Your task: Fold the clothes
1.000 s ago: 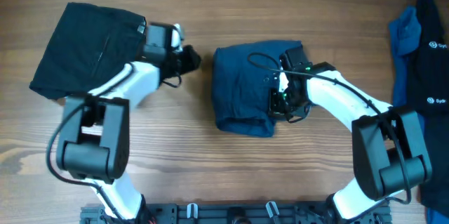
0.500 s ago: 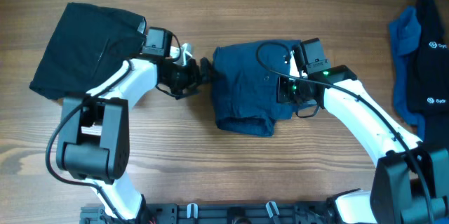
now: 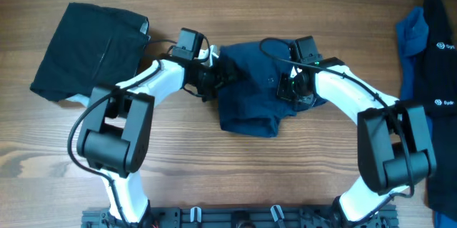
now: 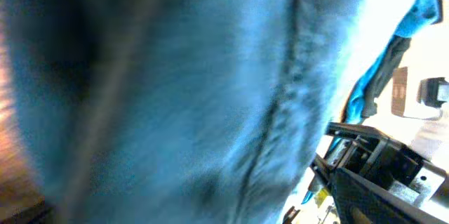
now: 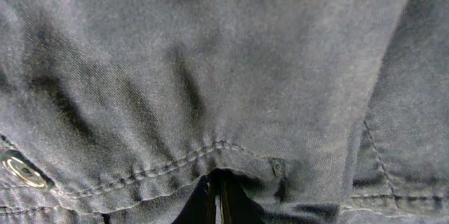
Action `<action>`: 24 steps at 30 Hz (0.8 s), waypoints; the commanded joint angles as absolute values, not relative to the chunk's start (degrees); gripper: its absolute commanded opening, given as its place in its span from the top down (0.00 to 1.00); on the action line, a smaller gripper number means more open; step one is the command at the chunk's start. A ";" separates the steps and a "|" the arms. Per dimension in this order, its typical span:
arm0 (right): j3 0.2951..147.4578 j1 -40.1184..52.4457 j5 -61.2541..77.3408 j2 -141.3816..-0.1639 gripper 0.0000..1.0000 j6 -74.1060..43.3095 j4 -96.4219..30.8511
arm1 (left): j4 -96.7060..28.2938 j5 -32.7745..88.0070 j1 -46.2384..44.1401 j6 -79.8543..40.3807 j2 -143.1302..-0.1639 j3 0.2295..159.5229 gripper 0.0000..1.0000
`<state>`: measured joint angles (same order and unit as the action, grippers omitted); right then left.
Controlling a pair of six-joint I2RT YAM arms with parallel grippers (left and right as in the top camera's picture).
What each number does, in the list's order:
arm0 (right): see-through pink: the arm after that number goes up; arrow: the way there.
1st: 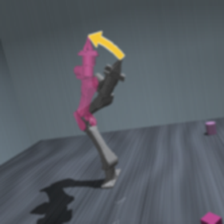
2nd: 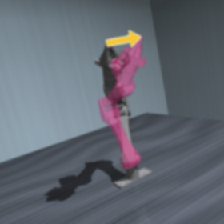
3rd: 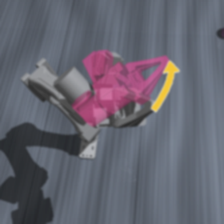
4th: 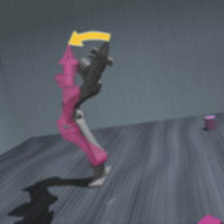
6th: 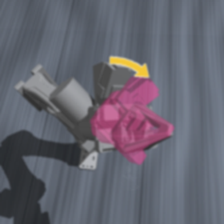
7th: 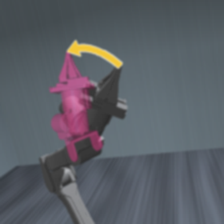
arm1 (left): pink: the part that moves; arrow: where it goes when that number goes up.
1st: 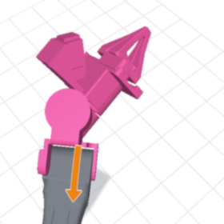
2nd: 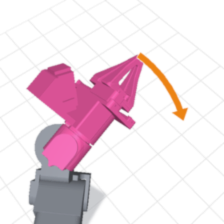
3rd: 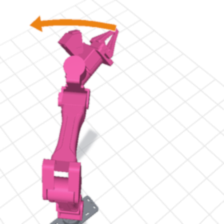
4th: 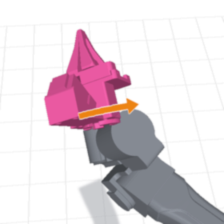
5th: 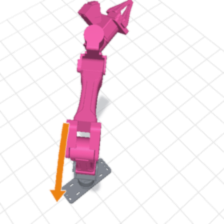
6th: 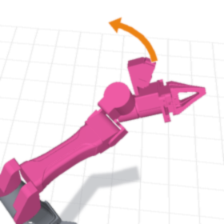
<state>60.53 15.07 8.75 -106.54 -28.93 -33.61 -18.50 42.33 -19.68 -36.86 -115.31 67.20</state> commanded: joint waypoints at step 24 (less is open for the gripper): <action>56.66 14.92 12.08 -85.17 0.96 -24.01 -43.35 | -23.55 37.54 -17.63 -12.32 -98.54 64.71 0.96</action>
